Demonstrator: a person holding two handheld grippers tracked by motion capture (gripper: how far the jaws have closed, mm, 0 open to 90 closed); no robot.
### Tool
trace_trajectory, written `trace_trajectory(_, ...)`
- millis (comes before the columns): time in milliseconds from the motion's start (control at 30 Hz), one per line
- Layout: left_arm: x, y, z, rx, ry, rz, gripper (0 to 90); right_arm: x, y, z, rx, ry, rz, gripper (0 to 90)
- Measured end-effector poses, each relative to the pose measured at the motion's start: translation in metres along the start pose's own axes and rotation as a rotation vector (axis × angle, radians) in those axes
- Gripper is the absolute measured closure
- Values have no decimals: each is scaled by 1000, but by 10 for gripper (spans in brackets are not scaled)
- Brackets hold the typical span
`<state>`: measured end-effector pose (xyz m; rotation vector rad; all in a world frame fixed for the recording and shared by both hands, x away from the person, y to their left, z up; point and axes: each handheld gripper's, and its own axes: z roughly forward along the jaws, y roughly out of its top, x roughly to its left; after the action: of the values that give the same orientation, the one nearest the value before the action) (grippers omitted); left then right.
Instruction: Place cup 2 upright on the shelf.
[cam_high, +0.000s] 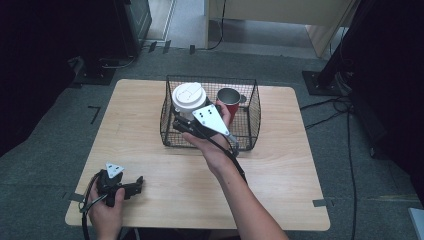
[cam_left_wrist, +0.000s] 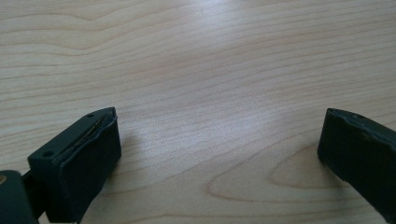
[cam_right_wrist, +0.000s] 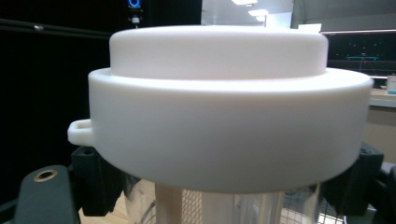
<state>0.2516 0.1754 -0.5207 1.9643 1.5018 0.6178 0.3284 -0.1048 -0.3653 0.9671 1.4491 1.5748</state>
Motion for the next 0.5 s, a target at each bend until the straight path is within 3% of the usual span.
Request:
trace_trajectory(233,0,1,1,0,-1,5,0,-9,0,15,6,-16,-9,159)
trace_trajectory(500,0,1,0,2,-1,4,0,-25,-11,39,41,-69,-10,159)
